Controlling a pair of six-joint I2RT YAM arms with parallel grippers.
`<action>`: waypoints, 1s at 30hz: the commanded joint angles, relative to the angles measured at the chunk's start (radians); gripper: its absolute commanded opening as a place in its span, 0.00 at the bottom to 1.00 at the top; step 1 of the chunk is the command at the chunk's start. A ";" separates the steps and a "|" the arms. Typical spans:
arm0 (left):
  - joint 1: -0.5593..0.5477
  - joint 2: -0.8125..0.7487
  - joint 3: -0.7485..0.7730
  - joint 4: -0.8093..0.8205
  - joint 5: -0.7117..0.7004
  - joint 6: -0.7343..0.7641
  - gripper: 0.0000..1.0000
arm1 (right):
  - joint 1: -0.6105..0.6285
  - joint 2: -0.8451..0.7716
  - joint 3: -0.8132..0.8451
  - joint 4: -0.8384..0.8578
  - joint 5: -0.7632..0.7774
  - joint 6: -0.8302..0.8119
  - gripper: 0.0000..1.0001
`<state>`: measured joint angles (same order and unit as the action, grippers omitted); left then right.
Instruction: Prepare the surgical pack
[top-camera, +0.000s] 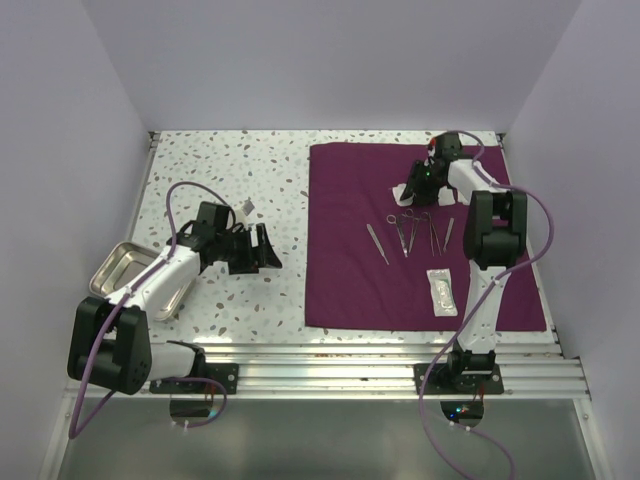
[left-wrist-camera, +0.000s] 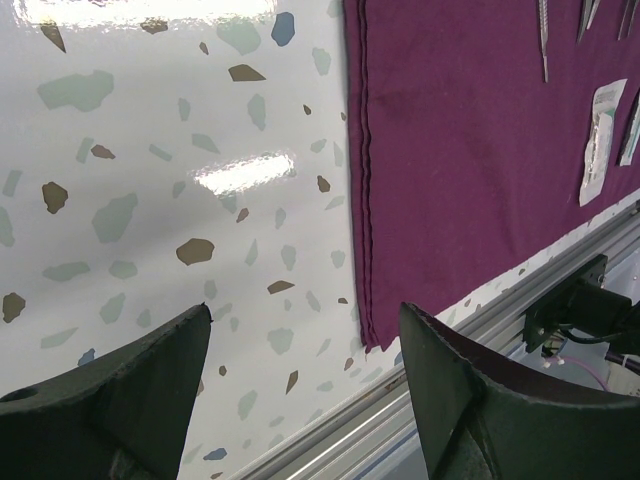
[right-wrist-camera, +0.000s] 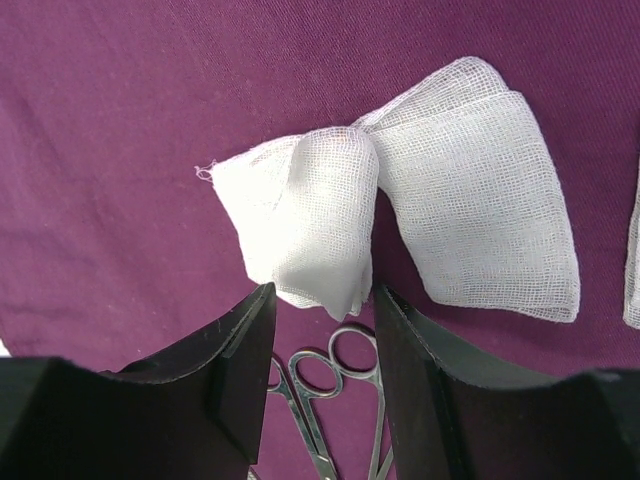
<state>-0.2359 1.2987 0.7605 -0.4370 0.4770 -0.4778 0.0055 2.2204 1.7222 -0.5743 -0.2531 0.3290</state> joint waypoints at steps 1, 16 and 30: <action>0.010 0.002 0.002 0.027 0.020 0.021 0.80 | -0.028 -0.033 -0.012 -0.009 0.002 0.005 0.48; 0.014 -0.003 0.003 0.021 0.020 0.033 0.80 | -0.026 0.035 0.019 0.014 -0.037 0.050 0.45; 0.017 -0.012 -0.007 0.023 0.026 0.031 0.80 | -0.022 0.047 0.043 0.004 -0.038 0.059 0.27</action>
<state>-0.2295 1.2987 0.7589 -0.4362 0.4839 -0.4736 -0.0204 2.2391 1.7329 -0.5678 -0.2825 0.3832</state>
